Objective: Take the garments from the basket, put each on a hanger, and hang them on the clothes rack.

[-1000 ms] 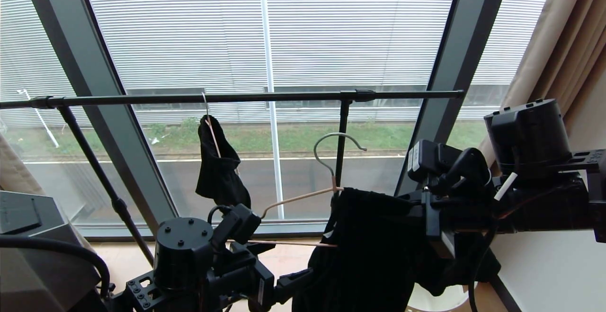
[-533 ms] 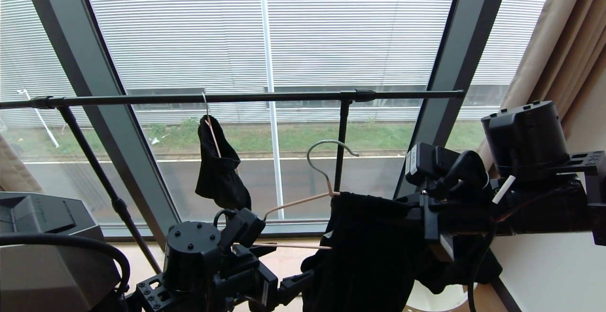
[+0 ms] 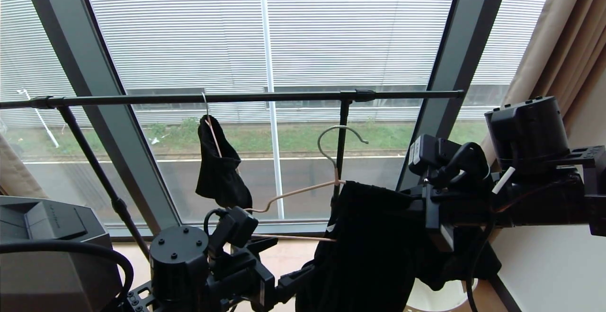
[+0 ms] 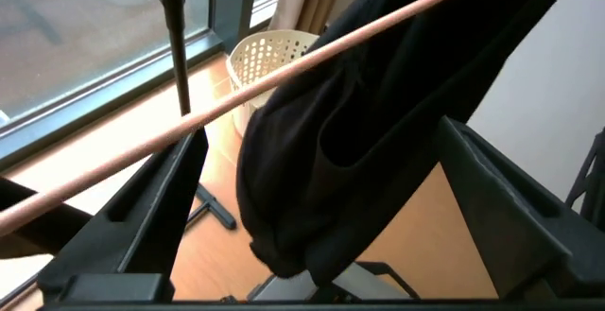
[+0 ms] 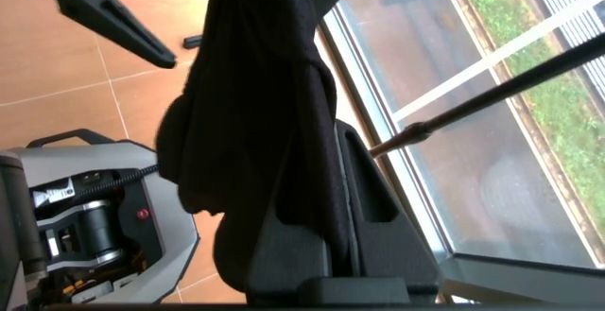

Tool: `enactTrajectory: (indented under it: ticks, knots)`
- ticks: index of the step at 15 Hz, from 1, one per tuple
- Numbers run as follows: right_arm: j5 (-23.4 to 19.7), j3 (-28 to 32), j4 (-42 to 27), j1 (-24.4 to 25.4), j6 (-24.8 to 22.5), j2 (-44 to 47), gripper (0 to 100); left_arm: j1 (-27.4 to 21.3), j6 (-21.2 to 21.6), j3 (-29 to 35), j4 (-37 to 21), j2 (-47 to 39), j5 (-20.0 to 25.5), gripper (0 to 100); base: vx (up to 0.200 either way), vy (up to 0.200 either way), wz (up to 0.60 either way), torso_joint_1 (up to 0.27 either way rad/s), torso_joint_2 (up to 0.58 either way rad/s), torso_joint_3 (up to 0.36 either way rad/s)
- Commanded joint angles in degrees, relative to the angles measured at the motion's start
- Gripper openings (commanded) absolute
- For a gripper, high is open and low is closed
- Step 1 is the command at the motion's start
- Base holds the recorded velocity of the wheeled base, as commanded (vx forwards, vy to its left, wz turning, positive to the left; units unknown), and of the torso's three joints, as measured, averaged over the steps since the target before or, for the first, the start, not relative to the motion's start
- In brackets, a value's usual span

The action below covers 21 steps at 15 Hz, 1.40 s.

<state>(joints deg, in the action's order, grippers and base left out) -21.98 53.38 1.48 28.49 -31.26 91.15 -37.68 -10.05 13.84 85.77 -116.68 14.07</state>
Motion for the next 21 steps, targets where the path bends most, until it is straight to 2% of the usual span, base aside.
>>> enactTrajectory:
  ticks: [1, 3, 4, 5, 6, 10, 12, 16, 21]
  knots:
    - [-0.1, 0.4, -0.1, -0.9, 0.0, 0.4, 0, -0.1, -2.4, -0.8, 1.7, -0.9, 0.1, 100, 0.000, 0.000, 0.00, 0.000, 0.00, 0.000]
    - [-1.9, 0.8, -0.1, -1.4, 1.8, 0.3, 0, 0.0, -6.2, -0.9, 4.2, -1.4, 0.3, 100, 0.000, 0.000, 0.00, 0.000, 0.00, 0.000]
    - [-1.9, 0.8, -0.1, -1.4, 1.8, 0.3, 0, 0.0, -6.2, -0.9, 4.2, -1.4, 0.3, 100, 0.000, 0.000, 0.00, 0.000, 0.00, 0.000]
    - [-5.7, 1.0, -0.1, -2.5, 3.5, 0.3, 0, 0.0, -7.6, -1.5, 4.2, -1.9, 1.6, 100, 0.000, 0.000, 0.00, 0.000, 0.00, 0.000]
    - [-6.7, 1.2, -0.1, -3.1, 3.5, 0.3, 0, 0.2, -8.0, -2.8, 4.2, -2.5, 3.7, 100, 0.000, 0.000, 0.00, 0.000, 0.00, 0.000]
    - [-7.3, 0.9, -0.1, -3.3, 3.6, -0.5, 0, 0.4, -13.5, -1.7, 4.2, -3.1, 4.0, 100, 0.000, 0.000, 0.00, 0.000, 0.00, 0.000]
    - [-9.1, 0.8, -0.1, -3.3, 3.6, -1.1, 0, 1.1, -14.1, -0.7, 4.2, -3.6, 3.9, 100, 0.000, 0.000, 0.00, 0.000, 0.00, 0.000]
    - [-9.4, 0.2, -0.2, -2.6, 3.5, -1.4, 0, 2.0, -16.4, 1.6, 4.2, -4.7, 3.2, 100, 0.000, 0.000, 0.00, 0.000, 0.00, 0.000]
    - [-9.4, -0.7, -0.1, -1.0, 3.4, -2.3, 0, 2.9, -16.7, 3.0, 4.2, -6.4, 2.6, 100, 0.000, 0.000, 0.00, 0.000, 0.00, 0.000]
